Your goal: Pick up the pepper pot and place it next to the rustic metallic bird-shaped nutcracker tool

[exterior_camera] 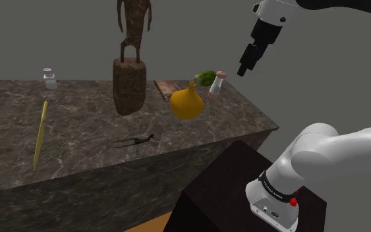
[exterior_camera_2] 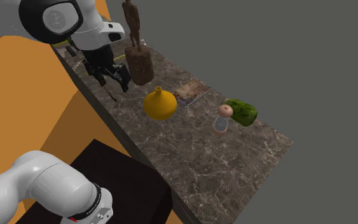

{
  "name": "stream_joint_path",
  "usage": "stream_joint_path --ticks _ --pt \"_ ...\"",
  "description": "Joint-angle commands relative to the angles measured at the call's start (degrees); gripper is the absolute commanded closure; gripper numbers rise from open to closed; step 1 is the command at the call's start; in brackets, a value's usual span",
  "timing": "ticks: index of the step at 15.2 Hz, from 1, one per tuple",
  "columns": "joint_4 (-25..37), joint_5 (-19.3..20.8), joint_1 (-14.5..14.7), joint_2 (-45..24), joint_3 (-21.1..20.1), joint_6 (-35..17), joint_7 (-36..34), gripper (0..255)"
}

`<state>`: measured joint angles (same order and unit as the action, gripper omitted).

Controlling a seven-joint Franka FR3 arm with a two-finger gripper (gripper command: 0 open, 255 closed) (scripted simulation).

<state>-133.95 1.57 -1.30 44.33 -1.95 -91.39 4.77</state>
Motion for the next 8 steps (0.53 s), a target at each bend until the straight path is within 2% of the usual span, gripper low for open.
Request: stream_joint_path --ticks 1,8 --pt "0.0 0.0 0.0 0.0 0.0 0.0 0.0 0" --pt "-0.1 4.56 -2.95 -8.55 5.25 -9.24 4.87 0"
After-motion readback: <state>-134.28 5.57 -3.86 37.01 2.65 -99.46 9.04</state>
